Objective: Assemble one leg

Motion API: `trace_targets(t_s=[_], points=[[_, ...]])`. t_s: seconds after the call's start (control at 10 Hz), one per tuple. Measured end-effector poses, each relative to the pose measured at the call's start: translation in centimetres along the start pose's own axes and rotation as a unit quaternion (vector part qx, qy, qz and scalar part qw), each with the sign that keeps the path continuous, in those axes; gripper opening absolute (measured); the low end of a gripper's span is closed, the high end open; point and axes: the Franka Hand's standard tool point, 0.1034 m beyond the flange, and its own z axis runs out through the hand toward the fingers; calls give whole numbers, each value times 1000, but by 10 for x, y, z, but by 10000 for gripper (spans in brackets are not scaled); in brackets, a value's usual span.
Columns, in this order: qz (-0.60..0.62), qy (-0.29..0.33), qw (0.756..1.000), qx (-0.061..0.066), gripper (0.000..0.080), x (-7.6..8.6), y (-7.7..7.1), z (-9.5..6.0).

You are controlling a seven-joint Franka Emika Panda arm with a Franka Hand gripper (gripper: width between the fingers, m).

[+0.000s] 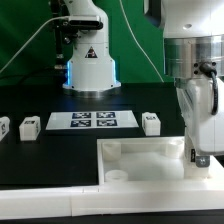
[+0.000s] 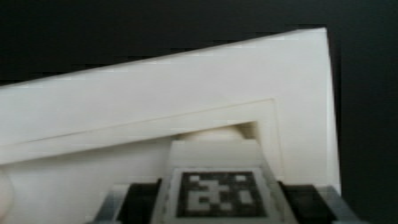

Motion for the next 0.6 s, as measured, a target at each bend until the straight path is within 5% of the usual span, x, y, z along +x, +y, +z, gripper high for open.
trace_targets(t_s=[0.2,0.6], points=[[-12,-4,1000,5,578,-6,0,-6],[-21,-25,999,20,646,-12,-3,-39]])
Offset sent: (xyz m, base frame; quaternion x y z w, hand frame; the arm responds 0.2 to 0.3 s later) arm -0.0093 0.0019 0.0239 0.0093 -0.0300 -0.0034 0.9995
